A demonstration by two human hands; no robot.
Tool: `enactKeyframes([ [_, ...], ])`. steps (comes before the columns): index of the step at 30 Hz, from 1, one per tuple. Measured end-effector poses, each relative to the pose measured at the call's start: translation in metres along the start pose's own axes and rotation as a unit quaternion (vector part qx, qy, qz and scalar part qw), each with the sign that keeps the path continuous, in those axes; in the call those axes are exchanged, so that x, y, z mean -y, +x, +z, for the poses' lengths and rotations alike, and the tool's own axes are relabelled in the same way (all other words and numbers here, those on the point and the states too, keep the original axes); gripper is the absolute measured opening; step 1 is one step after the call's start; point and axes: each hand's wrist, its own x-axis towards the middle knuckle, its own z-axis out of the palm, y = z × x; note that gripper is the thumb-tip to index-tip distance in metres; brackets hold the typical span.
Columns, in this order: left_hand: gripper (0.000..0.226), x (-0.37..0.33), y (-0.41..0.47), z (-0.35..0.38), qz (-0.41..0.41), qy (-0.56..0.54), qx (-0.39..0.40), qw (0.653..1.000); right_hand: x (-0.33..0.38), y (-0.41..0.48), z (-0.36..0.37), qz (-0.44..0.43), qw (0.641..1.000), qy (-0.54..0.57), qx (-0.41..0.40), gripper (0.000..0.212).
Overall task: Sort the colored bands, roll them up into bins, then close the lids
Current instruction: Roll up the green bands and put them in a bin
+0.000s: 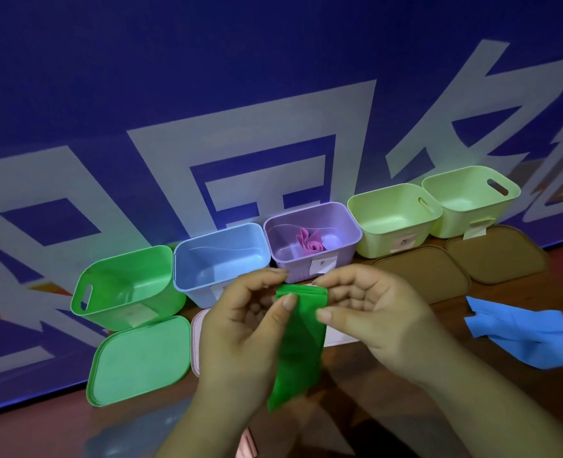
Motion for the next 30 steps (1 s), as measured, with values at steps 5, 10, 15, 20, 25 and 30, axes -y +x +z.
enactKeyframes([
  [5, 0.038, -0.007, 0.012, -0.02, -0.049, 0.125, 0.136, 0.982, -0.006, 0.002, -0.004, 0.011, 1.0, 0.019, -0.012, 0.039],
  [10, 0.036, -0.014, 0.021, -0.03, -0.023, 0.302, 0.238, 0.923, -0.02, 0.0, -0.008, 0.0, 1.0, -0.022, -0.009, 0.048],
  [15, 0.033, -0.006, 0.025, -0.025, 0.032, 0.381, 0.269, 0.884, -0.055, 0.007, -0.025, 0.034, 0.997, -0.058, 0.044, 0.045],
  [20, 0.029, -0.003, 0.033, -0.029, 0.077, 0.432, 0.323, 0.839, -0.124, 0.022, -0.052, 0.143, 0.983, -0.084, 0.073, 0.034],
  [25, 0.018, 0.001, 0.036, -0.047, 0.05, 0.44, 0.349, 0.826, -0.183, 0.027, -0.053, 0.244, 0.961, -0.109, 0.071, 0.028],
  [30, 0.018, 0.013, 0.03, -0.063, 0.041, 0.474, 0.357, 0.804, -0.215, 0.031, -0.035, 0.341, 0.938, -0.033, 0.049, 0.029],
])
